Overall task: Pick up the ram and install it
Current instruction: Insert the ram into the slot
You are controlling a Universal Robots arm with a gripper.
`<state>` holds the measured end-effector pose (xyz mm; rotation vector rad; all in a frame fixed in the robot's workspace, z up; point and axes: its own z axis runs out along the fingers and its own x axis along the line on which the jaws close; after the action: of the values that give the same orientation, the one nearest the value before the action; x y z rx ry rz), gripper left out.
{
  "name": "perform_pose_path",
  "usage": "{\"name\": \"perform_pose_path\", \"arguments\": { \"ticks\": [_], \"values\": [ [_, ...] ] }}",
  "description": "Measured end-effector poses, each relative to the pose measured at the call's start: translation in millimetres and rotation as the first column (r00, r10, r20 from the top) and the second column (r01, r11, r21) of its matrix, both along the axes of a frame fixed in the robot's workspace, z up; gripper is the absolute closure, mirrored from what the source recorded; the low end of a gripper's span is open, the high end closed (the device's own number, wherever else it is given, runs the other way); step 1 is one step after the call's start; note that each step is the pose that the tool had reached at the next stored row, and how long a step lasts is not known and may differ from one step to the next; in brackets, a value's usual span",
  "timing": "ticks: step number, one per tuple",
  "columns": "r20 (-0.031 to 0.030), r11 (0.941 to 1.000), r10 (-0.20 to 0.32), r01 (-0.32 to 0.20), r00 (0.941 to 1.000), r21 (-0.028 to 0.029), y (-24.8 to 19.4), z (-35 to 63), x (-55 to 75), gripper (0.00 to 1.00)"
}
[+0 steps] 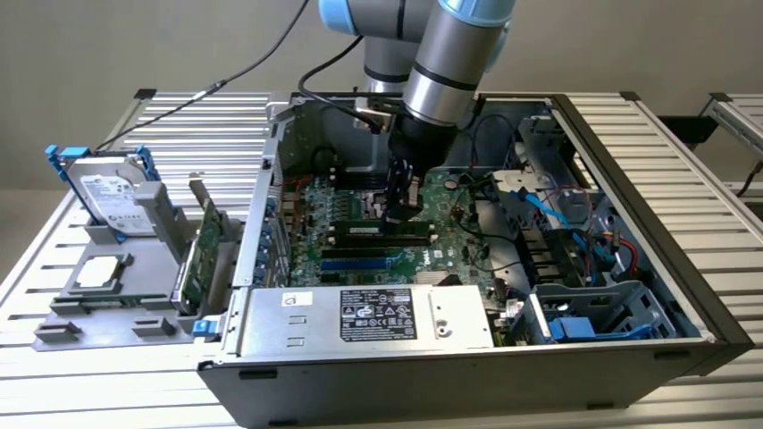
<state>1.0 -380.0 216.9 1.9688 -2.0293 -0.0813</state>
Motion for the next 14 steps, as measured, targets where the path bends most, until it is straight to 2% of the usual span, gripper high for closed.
{"name": "perform_pose_path", "arguments": {
  "ticks": [3,7,14],
  "values": [
    [0.0036,1.0,0.0,0.0,1.0,-0.0002,0.2,0.0,-0.1,0.86],
    [0.0166,1.0,0.001,-0.001,0.9999,0.0,0.4,-0.4,-0.7,0.86],
    [0.0185,1.0,0.001,-0.001,0.9998,0.0001,0.6,-0.9,-5.6,0.86]
  ]
}}
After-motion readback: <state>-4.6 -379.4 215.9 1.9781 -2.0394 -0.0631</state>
